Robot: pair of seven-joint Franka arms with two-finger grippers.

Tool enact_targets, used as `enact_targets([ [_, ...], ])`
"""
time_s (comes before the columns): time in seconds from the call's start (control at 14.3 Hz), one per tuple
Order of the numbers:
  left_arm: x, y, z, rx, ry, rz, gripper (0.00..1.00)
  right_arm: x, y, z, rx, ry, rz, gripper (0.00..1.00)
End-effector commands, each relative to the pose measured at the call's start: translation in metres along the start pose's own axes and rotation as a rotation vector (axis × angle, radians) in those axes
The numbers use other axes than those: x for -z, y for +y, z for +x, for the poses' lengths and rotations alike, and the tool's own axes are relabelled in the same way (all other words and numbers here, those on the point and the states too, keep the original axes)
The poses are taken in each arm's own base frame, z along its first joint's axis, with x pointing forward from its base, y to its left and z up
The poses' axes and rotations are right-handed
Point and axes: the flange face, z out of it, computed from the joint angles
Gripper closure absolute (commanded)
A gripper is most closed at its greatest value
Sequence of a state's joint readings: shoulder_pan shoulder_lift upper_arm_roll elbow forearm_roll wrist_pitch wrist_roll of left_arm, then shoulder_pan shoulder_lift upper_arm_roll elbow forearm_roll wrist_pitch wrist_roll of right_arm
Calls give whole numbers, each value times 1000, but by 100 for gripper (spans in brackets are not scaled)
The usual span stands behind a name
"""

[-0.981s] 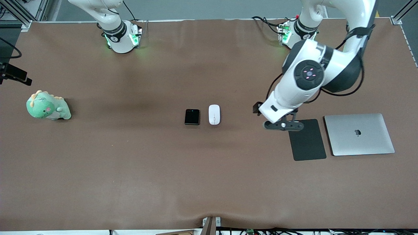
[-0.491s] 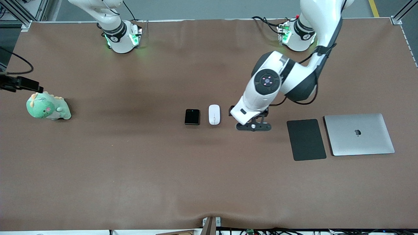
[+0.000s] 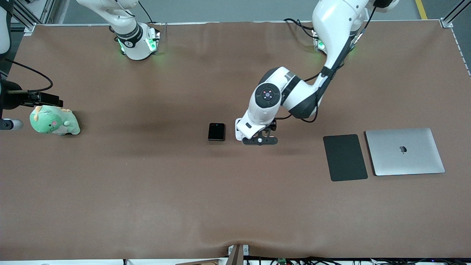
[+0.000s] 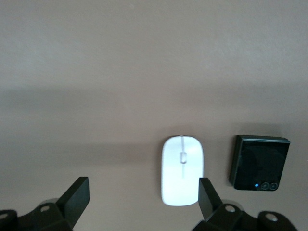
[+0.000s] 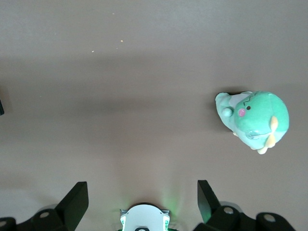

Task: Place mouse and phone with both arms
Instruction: 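Reach the left gripper over to the white mouse, then grasp the white mouse with the left gripper while the right gripper reaches out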

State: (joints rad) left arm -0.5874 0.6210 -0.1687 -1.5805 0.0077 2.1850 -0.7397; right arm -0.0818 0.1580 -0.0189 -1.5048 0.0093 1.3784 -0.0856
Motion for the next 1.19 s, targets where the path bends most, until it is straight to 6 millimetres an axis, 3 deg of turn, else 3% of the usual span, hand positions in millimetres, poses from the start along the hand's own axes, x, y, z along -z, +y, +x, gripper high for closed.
enact_targets([
  [0.0,-23,16,-8,20,17,-7,0,-1,-5,11,10,12,27,0],
  [0.14,-40,24,-17,23,14,15,0,7,-5,14,15,29,27,0],
  [0.56,-81,35,-29,52,29,-5,0,-1,-25,15,35,10,78,0],
  [0.84,-101,37,-33,66,24,-5,2,-12,-66,18,52,-19,74,0],
  [1.12,-111,35,-35,78,13,6,7,-39,-110,24,45,-75,53,0],
])
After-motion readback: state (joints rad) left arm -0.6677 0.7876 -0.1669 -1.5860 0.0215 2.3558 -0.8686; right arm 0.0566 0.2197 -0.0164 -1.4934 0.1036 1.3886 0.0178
